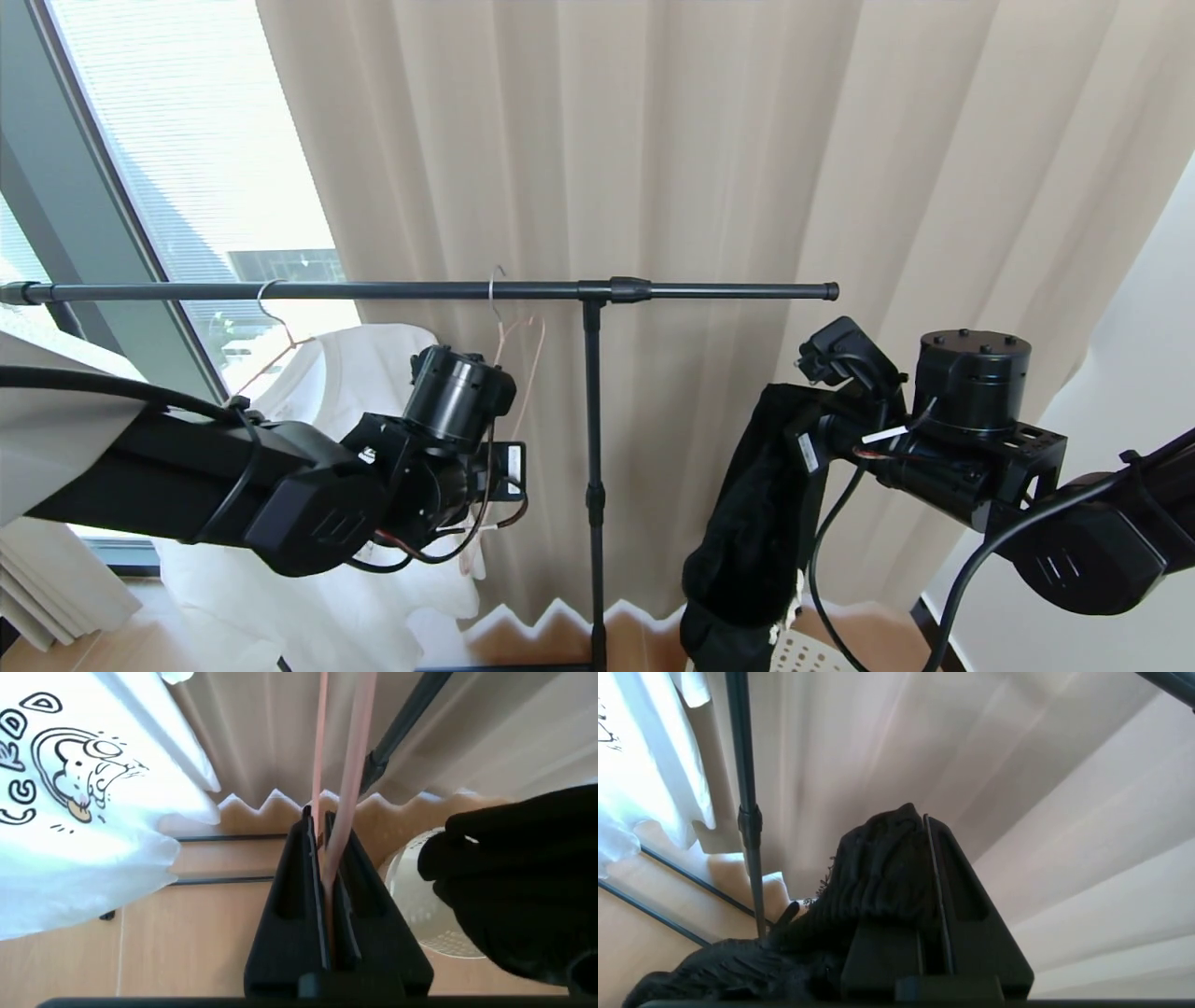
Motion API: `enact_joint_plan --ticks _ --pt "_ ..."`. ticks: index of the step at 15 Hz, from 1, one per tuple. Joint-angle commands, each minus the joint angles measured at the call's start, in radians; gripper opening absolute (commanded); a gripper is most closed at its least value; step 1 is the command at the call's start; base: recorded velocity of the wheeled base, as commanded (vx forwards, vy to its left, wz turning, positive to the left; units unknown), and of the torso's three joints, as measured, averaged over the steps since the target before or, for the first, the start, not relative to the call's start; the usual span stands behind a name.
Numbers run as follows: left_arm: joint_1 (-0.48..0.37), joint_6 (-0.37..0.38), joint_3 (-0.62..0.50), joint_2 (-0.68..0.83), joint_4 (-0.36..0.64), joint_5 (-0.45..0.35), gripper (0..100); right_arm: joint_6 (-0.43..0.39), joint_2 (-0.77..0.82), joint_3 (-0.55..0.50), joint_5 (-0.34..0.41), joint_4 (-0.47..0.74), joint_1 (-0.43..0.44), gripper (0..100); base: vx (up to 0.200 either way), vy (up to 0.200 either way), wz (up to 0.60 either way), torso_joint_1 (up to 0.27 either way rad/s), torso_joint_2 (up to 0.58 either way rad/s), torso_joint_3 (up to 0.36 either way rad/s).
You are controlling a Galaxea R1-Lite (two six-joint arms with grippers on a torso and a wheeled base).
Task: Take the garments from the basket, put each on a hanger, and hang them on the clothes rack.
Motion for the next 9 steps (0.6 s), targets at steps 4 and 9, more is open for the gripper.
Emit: enact_joint_plan --ticks 4,9 --pt "-0.008 0.056 0.171 -0.158 -0.001 -0.003 0 -0.002 -0.001 0.000 0.000 0.000 0.002 0 0.000 0.000 0.00 0.000 0.00 0.000" --pt "-0.008 0.139 0.321 -0.287 0.004 -0.006 0 -0.005 -0.012 0.006 0.000 0.000 0.020 0 0.000 0.000 0.00 0.000 0.00 0.000"
